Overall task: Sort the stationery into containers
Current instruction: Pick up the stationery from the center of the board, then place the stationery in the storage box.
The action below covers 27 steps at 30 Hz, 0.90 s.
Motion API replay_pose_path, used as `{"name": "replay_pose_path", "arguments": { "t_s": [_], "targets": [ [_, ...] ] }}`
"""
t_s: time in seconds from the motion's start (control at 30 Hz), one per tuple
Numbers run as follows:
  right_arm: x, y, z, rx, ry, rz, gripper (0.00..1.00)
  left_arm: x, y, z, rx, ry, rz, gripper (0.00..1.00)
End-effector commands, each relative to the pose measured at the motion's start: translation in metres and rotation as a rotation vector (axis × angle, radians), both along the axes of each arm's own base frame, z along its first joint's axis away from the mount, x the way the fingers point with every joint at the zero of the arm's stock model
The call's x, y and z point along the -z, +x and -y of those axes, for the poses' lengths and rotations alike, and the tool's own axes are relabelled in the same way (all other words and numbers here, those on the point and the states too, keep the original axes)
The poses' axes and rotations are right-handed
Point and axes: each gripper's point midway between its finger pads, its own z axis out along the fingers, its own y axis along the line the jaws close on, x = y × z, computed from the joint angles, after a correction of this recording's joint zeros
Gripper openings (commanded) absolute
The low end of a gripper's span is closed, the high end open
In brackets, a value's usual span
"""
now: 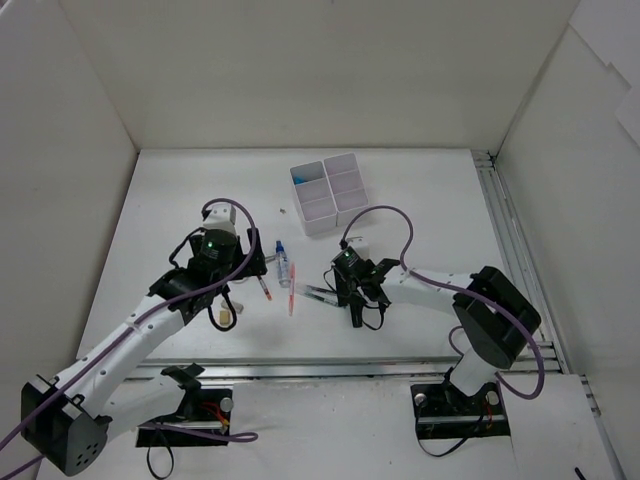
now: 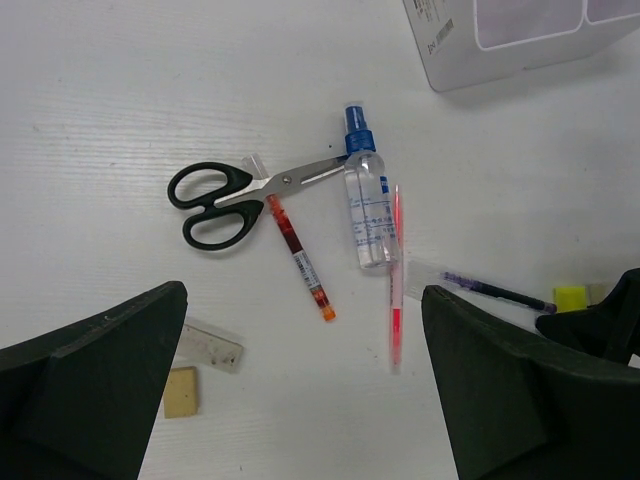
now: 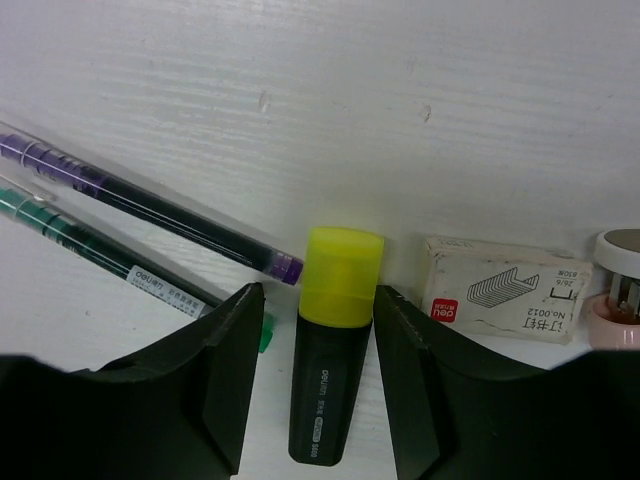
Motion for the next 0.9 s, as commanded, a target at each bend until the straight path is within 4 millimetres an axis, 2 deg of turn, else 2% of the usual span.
{"name": "replay_pose_path", "arguments": {
  "t_s": [0.0,0.07,0.17,0.27,0.33,0.37,0.43,0.47,0.5,0.6,0.63,0.7,0.73,0.8,0.83,0.87],
  "targets": [
    [0.004,0.004,0.001,0.036,-0.011,0.013,0.44,-0.012,0.003,-0.004,-0.03,-0.013,0.043,0.99],
    [0.004,0.005,0.0,0.039,-0.015,0.017,0.41,-0.012,0.002,-0.006,-0.037,-0.006,0.045,0.99],
    [-0.001,0.008,-0.001,0.05,-0.004,0.03,0.29,-0.014,0.001,-0.01,-0.043,-0.001,0.054,0.99],
    [-0.021,0.011,-0.006,0.023,0.032,0.073,0.21,-0.019,0.0,-0.012,-0.048,0.002,0.073,1.0],
    [-0.048,0.014,-0.011,0.0,0.093,0.124,0.19,-0.021,0.0,-0.013,-0.043,0.005,0.082,0.99],
    [-0.069,0.016,-0.016,-0.026,0.13,0.168,0.18,-0.023,0.001,-0.013,-0.042,0.003,0.09,0.99],
    [-0.093,0.022,-0.019,-0.047,0.158,0.23,0.17,-0.023,0.001,-0.012,-0.039,0.003,0.09,0.99],
    [-0.118,0.03,-0.021,-0.06,0.177,0.294,0.16,-0.021,0.003,-0.013,-0.045,0.001,0.082,0.99],
    [-0.131,0.036,-0.02,-0.056,0.178,0.335,0.15,-0.021,0.003,-0.012,-0.04,-0.001,0.079,0.99],
    [-0.181,0.076,-0.013,0.006,0.144,0.534,0.13,-0.016,0.008,-0.019,-0.063,-0.014,0.063,0.99],
    [-0.209,0.1,-0.019,0.016,0.19,0.645,0.12,-0.015,0.011,-0.023,-0.074,-0.022,0.059,0.99],
    [-0.238,0.129,-0.017,0.041,0.239,0.764,0.12,-0.014,0.012,-0.025,-0.076,-0.034,0.053,0.99],
    [-0.269,0.144,-0.021,0.045,0.273,0.886,0.11,-0.014,0.011,-0.023,-0.07,-0.037,0.049,1.0],
    [-0.298,0.172,-0.021,0.084,0.261,1.001,0.1,-0.012,0.012,-0.032,-0.1,-0.039,0.045,0.99],
    [-0.321,0.184,-0.021,0.103,0.27,1.093,0.1,-0.011,0.011,-0.033,-0.103,-0.036,0.043,0.99],
    [-0.327,0.202,-0.028,0.124,0.273,1.128,0.1,-0.01,0.012,-0.037,-0.12,-0.041,0.043,0.99]
  ]
}}
